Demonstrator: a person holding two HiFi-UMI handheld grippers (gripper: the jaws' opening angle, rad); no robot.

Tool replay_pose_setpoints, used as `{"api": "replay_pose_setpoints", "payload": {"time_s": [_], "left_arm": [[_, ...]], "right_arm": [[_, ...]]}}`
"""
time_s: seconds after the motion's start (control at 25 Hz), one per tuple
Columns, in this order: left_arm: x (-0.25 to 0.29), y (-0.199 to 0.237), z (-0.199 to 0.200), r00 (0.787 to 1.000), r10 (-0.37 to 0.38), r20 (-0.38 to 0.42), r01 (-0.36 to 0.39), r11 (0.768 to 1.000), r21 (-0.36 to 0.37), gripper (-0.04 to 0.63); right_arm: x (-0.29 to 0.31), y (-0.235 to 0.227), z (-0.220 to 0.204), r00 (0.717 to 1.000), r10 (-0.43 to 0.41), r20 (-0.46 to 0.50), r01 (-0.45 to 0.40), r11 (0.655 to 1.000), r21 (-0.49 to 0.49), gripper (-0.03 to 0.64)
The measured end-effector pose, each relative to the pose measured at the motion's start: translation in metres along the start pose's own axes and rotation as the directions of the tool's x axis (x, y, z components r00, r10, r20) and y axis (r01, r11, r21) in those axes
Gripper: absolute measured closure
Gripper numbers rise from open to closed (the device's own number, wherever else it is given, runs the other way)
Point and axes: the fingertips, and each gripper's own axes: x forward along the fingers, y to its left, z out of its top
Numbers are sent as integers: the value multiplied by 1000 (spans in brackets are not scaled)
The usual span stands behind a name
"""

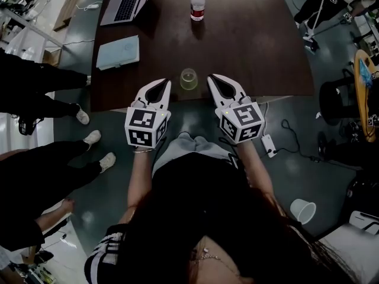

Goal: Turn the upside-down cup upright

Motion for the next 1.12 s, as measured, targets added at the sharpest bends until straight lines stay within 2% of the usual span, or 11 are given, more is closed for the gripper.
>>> {"api": "replay_pose_setpoints", "payload": {"time_s": [0.16,0.4,1.12], "left_arm": [[-7,-1,5,1000,1,25,-1,1000,-29,592],[-9,-9,1,1000,-18,5,18,1000,-1,592],[-18,-10,-6,1000,-4,-19,4,1000,14,592]], "right_arm": [[-2,4,1,1000,-4,-9,4,1000,-17,600],[-6,9,2,1000,6,-7,-6,1000,-16,600],[-13,18,2,1000,23,-12,-23,1000,-21,600]]}}
